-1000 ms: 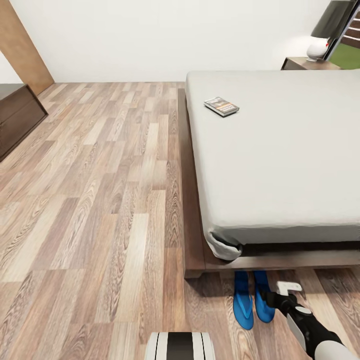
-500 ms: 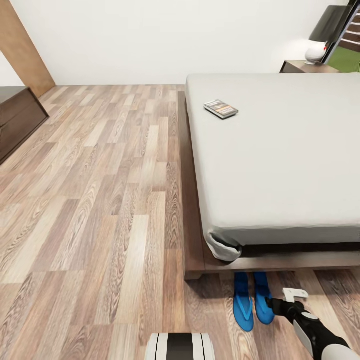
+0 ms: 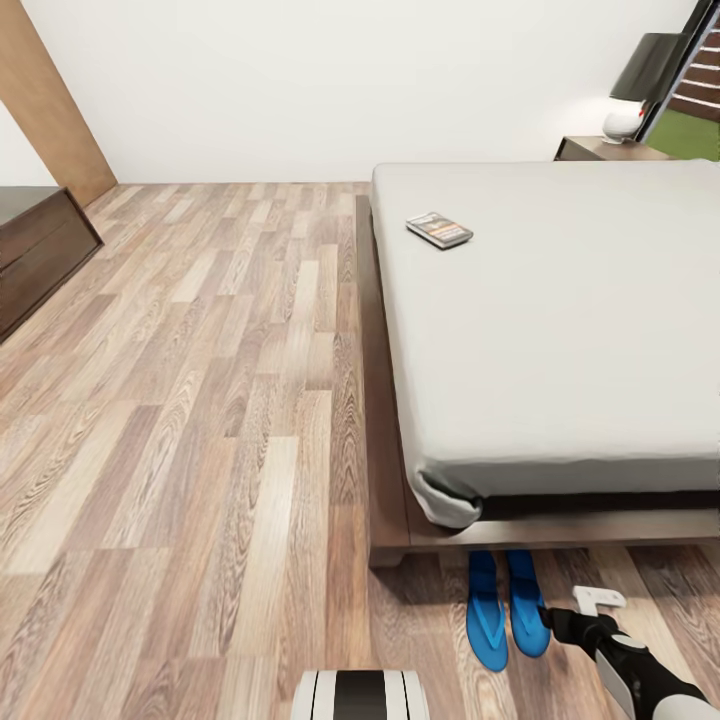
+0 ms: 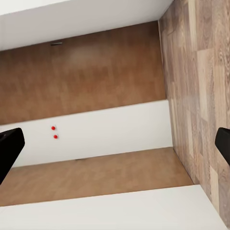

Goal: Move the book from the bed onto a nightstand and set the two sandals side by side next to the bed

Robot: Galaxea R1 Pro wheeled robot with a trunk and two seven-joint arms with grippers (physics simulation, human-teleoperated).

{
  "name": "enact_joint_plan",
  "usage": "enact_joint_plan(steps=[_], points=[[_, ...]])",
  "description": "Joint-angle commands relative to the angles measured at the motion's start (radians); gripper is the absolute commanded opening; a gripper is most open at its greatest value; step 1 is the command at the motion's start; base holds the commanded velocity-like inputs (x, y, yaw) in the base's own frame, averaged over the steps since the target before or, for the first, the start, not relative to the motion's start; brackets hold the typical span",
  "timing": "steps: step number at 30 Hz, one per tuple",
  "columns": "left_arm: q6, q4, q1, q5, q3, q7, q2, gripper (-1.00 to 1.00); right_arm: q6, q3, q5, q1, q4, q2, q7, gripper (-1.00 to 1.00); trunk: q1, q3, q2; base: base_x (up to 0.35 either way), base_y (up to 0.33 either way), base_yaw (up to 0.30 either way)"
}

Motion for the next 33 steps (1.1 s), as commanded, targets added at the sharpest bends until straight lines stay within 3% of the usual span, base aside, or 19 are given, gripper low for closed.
enact_joint_plan(steps=[1,9,16,21,30,33], points=[[0.007,-0.001,0.000,0.003,-0.007,0.003,0.000,1.00,-0.002,-0.009,0.010,0.000,0.005,-0.001,0.006,1.00,-0.001,0.003,0.000,0.000,0.000,0.000],[0.007,-0.001,0.000,0.004,-0.007,0.004,0.000,1.00,-0.003,-0.009,0.010,0.003,0.017,-0.003,0.006,1.00,-0.001,0.011,0.001,0.000,0.000,0.000],[0.008,-0.001,0.000,0.002,-0.008,0.003,0.000,1.00,-0.003,-0.008,0.012,0.004,0.022,-0.004,0.007,1.00,-0.005,0.038,0.002,0.000,0.000,0.000],[0.016,-0.001,0.000,0.002,-0.013,0.003,0.000,1.00,-0.003,-0.004,0.029,0.005,0.023,-0.003,0.007,1.00,-0.005,0.038,0.002,0.000,0.000,0.000],[0.022,-0.001,0.000,0.002,-0.030,0.002,0.000,1.00,-0.005,-0.001,0.067,0.008,0.038,-0.002,0.006,1.00,-0.009,0.073,0.004,0.000,0.000,0.000],[0.023,-0.001,0.000,0.002,-0.033,0.002,0.000,1.00,-0.006,0.000,0.075,0.009,0.045,-0.002,0.005,1.00,-0.009,0.073,0.004,0.000,0.000,0.000]])
